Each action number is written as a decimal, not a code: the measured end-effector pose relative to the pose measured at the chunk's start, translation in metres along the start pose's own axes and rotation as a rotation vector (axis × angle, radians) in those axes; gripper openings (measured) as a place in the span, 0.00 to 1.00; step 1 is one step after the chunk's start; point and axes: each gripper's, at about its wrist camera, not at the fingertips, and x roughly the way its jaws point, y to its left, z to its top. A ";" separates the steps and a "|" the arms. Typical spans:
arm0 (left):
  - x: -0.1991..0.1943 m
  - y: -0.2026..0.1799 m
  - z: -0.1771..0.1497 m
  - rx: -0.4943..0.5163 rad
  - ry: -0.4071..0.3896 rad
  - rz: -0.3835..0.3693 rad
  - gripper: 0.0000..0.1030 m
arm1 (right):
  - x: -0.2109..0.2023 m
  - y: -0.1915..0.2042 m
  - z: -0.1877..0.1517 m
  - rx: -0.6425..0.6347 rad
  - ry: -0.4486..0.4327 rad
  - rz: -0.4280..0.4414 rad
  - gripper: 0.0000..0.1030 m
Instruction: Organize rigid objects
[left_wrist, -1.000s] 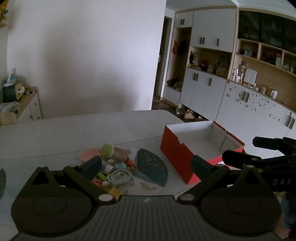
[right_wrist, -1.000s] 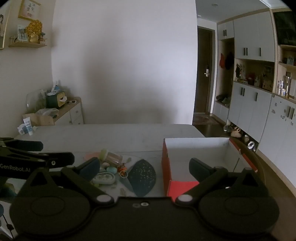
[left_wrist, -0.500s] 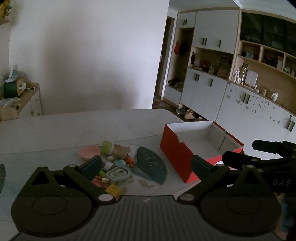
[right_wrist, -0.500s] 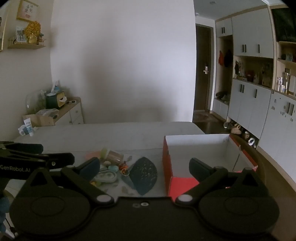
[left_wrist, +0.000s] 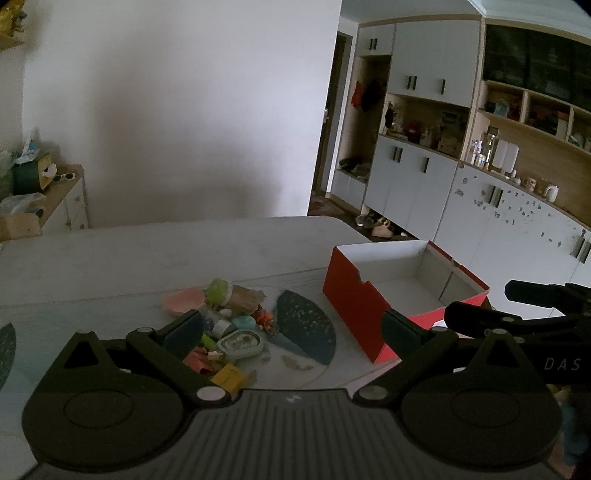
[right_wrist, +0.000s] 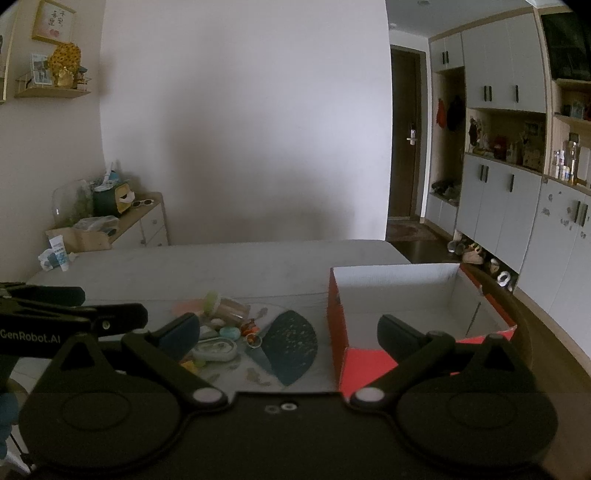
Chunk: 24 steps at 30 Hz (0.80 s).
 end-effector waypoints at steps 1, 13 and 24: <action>-0.001 0.001 0.000 -0.003 -0.002 0.002 1.00 | -0.001 0.001 0.000 -0.001 -0.001 0.002 1.00; 0.003 0.021 -0.003 -0.056 0.028 0.055 1.00 | 0.015 0.013 0.004 -0.046 0.005 0.085 1.00; 0.031 0.053 -0.004 -0.124 0.052 0.152 1.00 | 0.058 0.024 0.007 -0.106 0.062 0.177 1.00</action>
